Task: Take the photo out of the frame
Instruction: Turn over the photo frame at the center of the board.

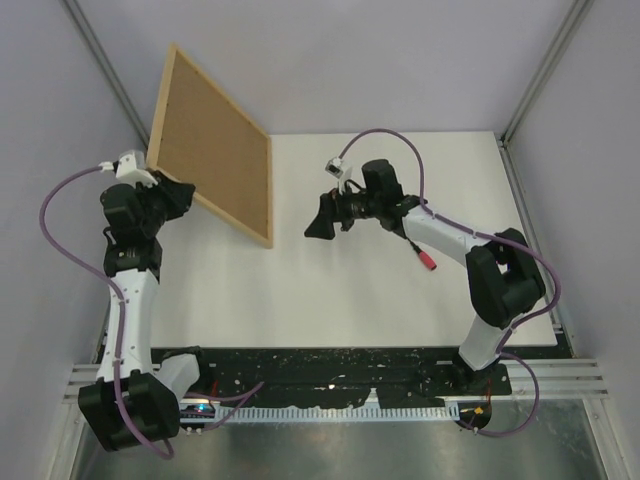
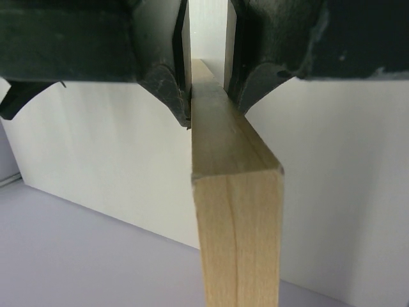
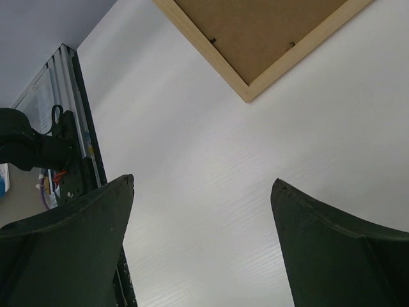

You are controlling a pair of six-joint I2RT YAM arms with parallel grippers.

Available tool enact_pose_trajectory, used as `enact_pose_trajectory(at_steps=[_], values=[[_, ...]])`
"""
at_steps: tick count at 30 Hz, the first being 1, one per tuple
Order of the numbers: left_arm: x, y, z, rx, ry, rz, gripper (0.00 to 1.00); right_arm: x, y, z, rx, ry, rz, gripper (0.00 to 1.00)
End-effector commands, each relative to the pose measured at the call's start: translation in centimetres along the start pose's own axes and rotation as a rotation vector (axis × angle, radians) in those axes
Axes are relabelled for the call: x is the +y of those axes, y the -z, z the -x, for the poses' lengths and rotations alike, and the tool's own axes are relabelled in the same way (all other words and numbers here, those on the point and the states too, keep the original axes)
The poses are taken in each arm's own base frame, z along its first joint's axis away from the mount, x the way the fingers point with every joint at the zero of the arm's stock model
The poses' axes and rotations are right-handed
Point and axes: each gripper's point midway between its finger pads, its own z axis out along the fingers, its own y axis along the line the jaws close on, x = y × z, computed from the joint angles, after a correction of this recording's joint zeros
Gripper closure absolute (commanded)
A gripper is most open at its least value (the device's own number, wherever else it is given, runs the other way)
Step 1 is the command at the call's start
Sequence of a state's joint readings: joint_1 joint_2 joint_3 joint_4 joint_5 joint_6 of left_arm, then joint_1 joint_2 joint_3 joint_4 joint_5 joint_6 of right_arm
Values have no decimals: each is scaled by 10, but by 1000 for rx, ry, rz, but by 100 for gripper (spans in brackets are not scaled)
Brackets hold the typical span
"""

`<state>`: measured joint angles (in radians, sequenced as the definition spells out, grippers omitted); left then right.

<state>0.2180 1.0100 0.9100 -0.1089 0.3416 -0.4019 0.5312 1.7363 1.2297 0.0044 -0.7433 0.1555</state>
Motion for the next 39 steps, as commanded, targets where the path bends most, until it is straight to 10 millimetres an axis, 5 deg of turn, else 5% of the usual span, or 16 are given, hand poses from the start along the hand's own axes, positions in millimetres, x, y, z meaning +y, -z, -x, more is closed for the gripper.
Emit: enact_pose_trajectory(at_steps=[1, 12, 39], values=[[7, 3, -74, 225, 72, -16, 100, 11, 10, 20, -91, 8, 29, 8], [31, -1, -84, 172, 95, 84, 100, 4, 16, 16, -104, -45, 12, 8], [30, -9, -147, 290, 270, 15, 100, -17, 43, -1, -127, -99, -29, 9]])
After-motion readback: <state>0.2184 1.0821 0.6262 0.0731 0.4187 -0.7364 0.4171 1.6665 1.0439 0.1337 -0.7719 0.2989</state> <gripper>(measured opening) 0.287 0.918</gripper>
